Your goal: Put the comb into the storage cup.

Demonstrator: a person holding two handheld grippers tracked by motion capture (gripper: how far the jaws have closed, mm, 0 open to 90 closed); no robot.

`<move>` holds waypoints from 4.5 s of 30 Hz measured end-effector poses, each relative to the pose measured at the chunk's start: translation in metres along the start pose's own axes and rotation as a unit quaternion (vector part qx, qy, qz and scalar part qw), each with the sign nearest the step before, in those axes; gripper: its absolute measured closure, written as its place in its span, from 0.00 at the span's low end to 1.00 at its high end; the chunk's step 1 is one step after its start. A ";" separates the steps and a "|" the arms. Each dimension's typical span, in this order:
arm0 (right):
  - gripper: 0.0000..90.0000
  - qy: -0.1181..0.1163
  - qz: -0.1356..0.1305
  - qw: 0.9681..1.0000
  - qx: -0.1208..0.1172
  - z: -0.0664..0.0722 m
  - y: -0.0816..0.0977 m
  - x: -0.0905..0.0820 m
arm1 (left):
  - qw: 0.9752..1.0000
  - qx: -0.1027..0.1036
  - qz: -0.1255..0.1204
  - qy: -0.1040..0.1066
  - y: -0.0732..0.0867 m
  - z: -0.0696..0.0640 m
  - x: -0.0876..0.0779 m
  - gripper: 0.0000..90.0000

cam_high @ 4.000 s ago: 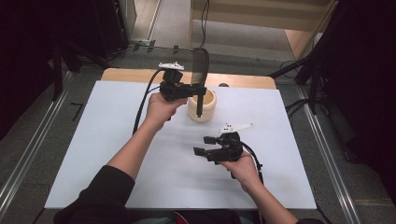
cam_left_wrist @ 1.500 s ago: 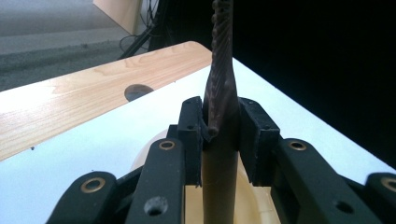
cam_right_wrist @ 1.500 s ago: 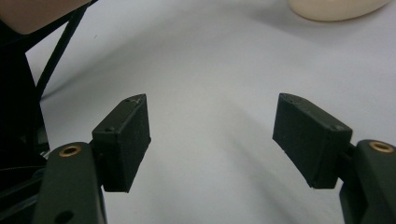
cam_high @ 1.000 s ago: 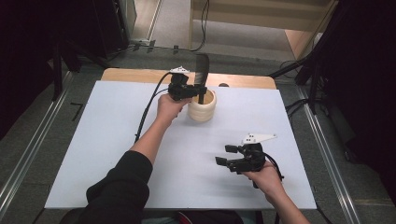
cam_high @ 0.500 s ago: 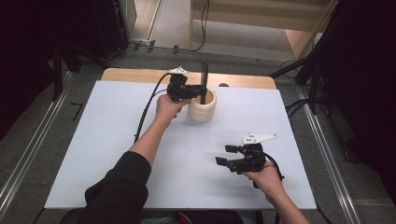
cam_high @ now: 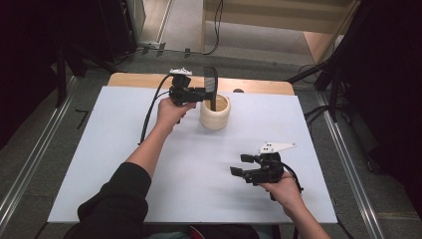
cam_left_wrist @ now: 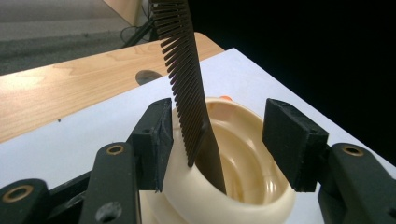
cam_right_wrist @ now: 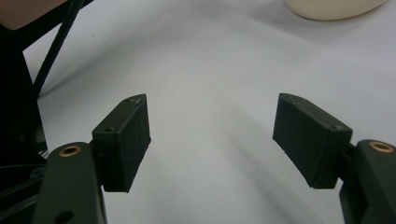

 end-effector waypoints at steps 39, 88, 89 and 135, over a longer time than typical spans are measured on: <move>0.27 0.023 0.004 1.000 0.003 -0.008 0.012 -0.017 | 0.998 -0.028 0.048 0.011 0.058 0.016 -0.065 0.36; 0.26 0.026 0.013 1.000 0.007 -0.009 0.021 -0.023 | 0.997 0.009 0.068 0.023 0.121 -0.044 -0.128 0.35; 0.26 0.025 0.014 1.000 0.007 -0.009 0.021 -0.022 | 0.997 0.011 0.071 0.022 0.123 -0.045 -0.128 0.35; 0.25 0.022 0.024 0.999 -0.001 -0.008 0.026 -0.025 | 0.995 0.009 0.103 -0.004 0.181 -0.058 -0.176 0.34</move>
Point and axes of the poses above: each handheld gripper's, and its own axes: x roughly forward along the jaws, y roughly out of its underside, z roughly to its left, the point moved 6 cm from there along x, roughly forward along the jaws, and after that the axes turned 9 degrees about -y, right-handed, at the moved point
